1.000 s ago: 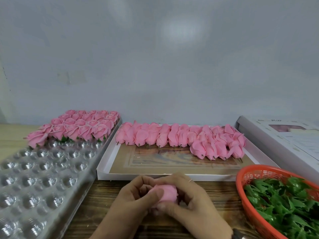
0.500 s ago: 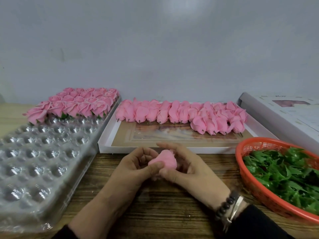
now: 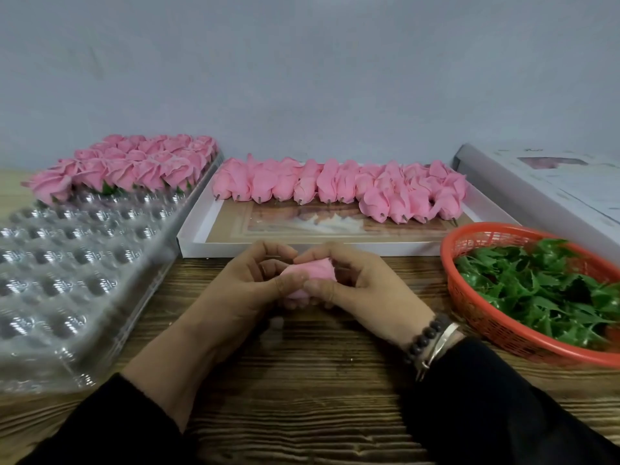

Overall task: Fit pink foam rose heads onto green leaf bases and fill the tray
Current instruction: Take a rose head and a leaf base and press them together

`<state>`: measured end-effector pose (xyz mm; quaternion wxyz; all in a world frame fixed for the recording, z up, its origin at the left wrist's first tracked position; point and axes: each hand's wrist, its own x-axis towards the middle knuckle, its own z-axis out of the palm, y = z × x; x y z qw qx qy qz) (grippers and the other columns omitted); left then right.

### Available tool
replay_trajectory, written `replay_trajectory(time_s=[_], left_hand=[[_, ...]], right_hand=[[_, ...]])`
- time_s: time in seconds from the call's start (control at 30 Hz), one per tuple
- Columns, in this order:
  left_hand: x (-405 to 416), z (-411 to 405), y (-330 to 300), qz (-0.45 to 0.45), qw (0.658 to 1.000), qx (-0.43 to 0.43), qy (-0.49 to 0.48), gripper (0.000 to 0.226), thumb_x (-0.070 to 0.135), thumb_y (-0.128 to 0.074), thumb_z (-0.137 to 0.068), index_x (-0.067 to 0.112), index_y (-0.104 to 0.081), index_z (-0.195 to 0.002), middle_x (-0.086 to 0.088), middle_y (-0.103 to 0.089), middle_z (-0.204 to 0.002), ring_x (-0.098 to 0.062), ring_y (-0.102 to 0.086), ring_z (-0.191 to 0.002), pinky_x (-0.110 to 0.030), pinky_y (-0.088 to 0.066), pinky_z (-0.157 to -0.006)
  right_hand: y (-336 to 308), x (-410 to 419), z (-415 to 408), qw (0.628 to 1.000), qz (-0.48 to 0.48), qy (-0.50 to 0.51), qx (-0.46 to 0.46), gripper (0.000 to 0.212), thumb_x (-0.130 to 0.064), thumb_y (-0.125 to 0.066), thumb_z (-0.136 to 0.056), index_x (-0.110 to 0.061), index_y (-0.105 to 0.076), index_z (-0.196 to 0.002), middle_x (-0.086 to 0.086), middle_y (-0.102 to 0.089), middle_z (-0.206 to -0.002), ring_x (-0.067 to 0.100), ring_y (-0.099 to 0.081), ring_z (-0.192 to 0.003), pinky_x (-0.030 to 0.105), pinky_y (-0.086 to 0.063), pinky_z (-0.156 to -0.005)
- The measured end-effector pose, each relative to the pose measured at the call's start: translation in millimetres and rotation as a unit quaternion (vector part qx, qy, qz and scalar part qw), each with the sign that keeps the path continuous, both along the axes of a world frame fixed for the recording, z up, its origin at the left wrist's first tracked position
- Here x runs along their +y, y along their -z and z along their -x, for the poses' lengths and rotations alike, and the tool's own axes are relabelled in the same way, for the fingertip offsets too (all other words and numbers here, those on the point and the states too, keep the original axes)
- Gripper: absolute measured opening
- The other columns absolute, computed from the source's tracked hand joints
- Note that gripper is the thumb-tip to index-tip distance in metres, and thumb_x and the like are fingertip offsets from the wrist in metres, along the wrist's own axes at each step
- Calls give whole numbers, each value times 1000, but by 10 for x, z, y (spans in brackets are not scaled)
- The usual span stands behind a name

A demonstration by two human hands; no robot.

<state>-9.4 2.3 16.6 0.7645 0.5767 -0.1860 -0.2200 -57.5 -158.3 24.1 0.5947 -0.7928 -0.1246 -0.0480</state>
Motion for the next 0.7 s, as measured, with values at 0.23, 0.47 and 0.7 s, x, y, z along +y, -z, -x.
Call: replay_trajectory(time_s=[0.23,0.47,0.7], left_hand=[[-16,31,2,28,999,3,31,22,7,-60,-68,3,-58,-89,-13,-67,-73,-17,-66,-63,-22,-53,-56],[-74,53,-75,-172,959,-170,-145,15,26,-64,-75,15,-60,-85,-2,-63,-73,-8,-59,-65,-17,-47,-63],[-804,422,-543,-218,849,-460,-139,7,17,-63,-79,11,-63,-84,-3,-63,-84,-14,-56,-84,-29,-43,-81]], right_hand=[[49,7,97,986,-160,31,23,19,1,-62,-83,-17,-67,-87,4,-64,-65,8,-58,-53,27,-53,-56],[87,-38,26,976,-192,103,14,20,6,-61,-82,-11,-61,-72,1,-60,-57,5,-55,-45,16,-49,-48],[124,-35,-61,989,-84,119,15,18,8,-55,-86,4,-62,-102,22,-64,-92,2,-59,-74,11,-46,-65]])
